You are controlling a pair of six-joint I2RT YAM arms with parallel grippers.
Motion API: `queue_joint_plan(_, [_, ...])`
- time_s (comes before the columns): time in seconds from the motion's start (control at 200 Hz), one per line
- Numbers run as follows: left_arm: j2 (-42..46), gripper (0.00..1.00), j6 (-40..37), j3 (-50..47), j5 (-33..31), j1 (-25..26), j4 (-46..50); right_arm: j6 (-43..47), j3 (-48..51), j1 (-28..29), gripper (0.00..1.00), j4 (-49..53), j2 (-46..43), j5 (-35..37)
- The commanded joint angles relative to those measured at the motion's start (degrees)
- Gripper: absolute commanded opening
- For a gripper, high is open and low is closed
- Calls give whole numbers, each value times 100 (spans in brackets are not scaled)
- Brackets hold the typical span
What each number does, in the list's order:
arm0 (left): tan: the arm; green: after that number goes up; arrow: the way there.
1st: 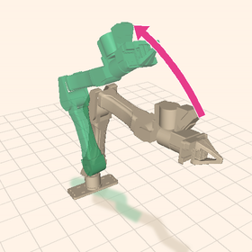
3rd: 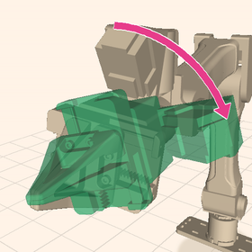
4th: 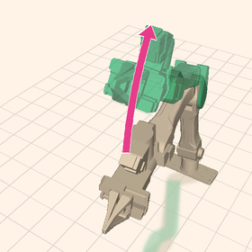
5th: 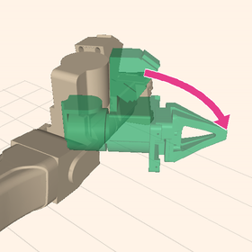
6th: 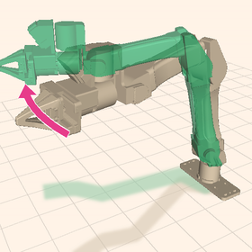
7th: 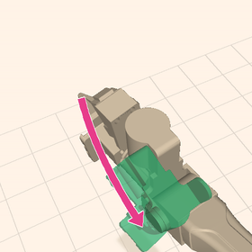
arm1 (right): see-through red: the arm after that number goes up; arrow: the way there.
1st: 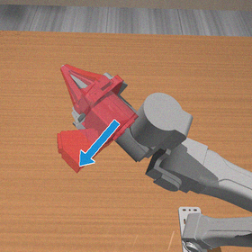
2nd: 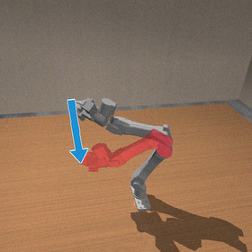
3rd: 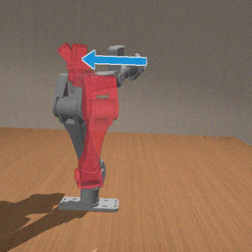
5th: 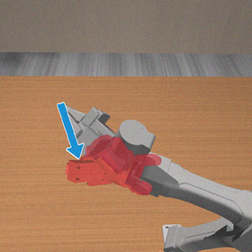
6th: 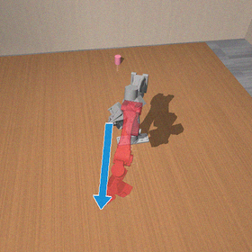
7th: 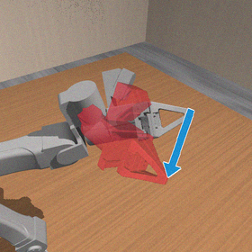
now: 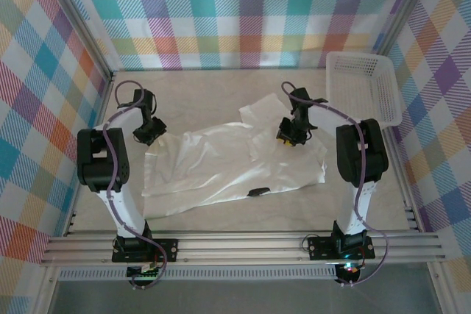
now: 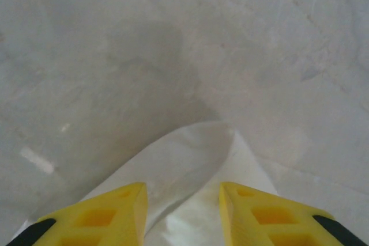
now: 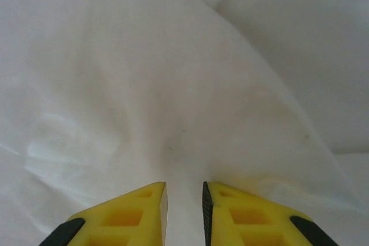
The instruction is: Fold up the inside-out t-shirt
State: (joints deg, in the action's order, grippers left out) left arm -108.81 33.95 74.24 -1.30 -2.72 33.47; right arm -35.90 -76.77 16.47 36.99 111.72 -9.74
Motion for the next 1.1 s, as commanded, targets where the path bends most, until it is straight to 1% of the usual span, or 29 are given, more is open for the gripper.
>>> queue_joint_plan(0.0, [-262,36,-112,279,63,-53,-70,145,106,-12,24,-49,-37,-158])
queue_joint_plan(0.07, [-354,36,-121,284,229,-53,-175,124,162,-12,24,-64,-28,-199])
queue_joint_plan(0.17, [-401,29,-112,267,332,-53,-262,112,207,-14,24,-87,12,-239])
queue_joint_plan(0.265, [-402,13,-114,308,341,-60,-238,125,266,-13,24,-58,56,-194])
queue_joint_plan(0.325, [-354,6,-110,376,350,-77,-172,54,356,-25,24,26,69,11])
queue_joint_plan(0.375, [-285,3,-130,463,335,-111,-80,-54,477,-85,22,67,60,147])
queue_joint_plan(0.515, [-183,0,-280,774,333,-377,105,-277,942,-326,18,-102,-25,187])
queue_joint_plan(0.64, [-493,0,-613,1295,597,-568,302,-267,1042,-346,17,-120,-79,161])
queue_joint_plan(0.74, [-749,0,-776,1623,585,-639,438,-310,1100,-346,16,-96,-157,190])
queue_joint_plan(0.83, [-862,0,-760,1635,598,-761,415,-306,1163,-346,16,-54,-269,195])
queue_joint_plan(0.905, [-912,0,-724,1586,759,-809,315,-189,1106,-337,19,-74,-356,-51])
queue_joint_plan(0.965, [-948,6,-732,1559,935,-811,227,-142,884,-337,25,72,-480,-205])
queue_joint_plan(1.005, [-949,11,-737,1526,1083,-808,147,-98,660,-339,29,150,-612,-209])
queue_joint_plan(1.095, [-847,23,-679,1511,1226,-806,68,-26,20,-356,34,263,-842,227])
